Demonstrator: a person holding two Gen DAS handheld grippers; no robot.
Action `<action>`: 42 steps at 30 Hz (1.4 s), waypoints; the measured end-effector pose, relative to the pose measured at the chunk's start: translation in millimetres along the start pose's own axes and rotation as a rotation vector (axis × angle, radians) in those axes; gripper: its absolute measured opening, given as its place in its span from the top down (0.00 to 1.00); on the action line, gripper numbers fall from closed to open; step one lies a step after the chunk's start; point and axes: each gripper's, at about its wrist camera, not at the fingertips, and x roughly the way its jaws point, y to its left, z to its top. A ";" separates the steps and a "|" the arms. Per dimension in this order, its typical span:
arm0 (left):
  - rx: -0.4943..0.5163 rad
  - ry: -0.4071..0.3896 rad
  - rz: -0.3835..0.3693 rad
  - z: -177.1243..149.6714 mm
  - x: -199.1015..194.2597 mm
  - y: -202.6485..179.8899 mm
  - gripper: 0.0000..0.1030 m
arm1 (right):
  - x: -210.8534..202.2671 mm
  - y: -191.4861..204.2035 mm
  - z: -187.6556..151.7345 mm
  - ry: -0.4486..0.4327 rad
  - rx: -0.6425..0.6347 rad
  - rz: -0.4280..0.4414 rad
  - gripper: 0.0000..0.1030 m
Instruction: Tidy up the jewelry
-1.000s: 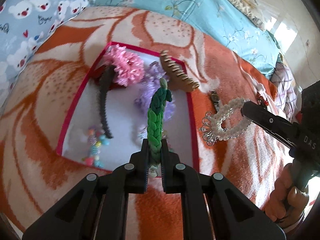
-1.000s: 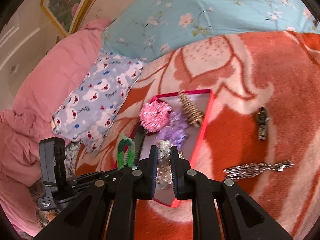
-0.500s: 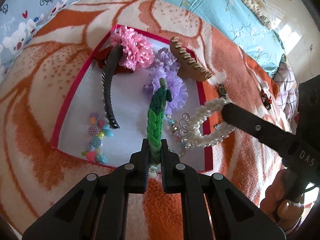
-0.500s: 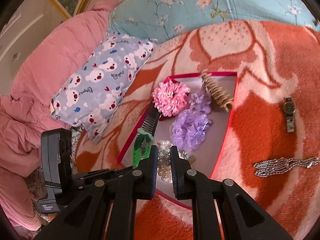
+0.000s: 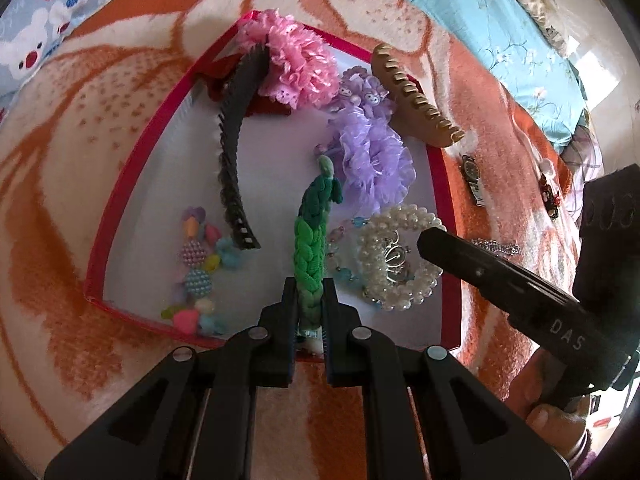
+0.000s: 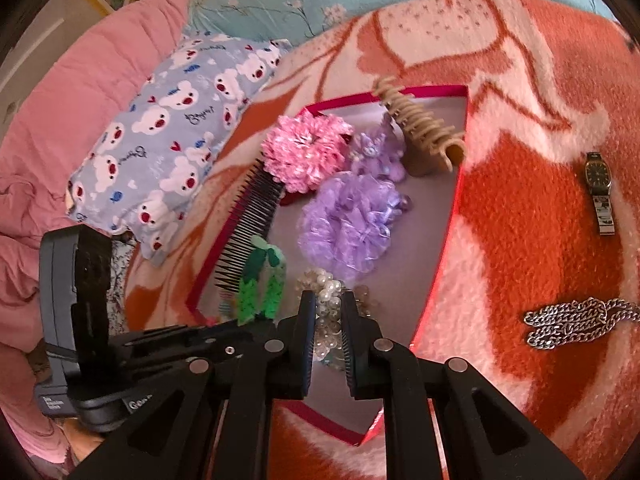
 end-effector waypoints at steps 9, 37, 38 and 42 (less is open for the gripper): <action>0.015 0.010 0.022 0.3 1.2 -2.9 0.91 | 10.6 -7.6 0.6 0.027 0.021 -0.006 0.86; 0.033 -0.040 0.064 -9.3 -20.1 -11.1 0.58 | -14.5 -6.9 3.8 -0.021 0.031 0.023 0.62; 0.033 -0.044 0.065 -10.3 -22.0 -10.9 0.58 | -18.4 -5.9 4.0 -0.028 0.027 0.026 0.62; 0.025 -0.062 0.063 -14.0 -31.3 -8.2 0.58 | -28.2 -1.8 3.3 -0.046 0.008 0.016 0.57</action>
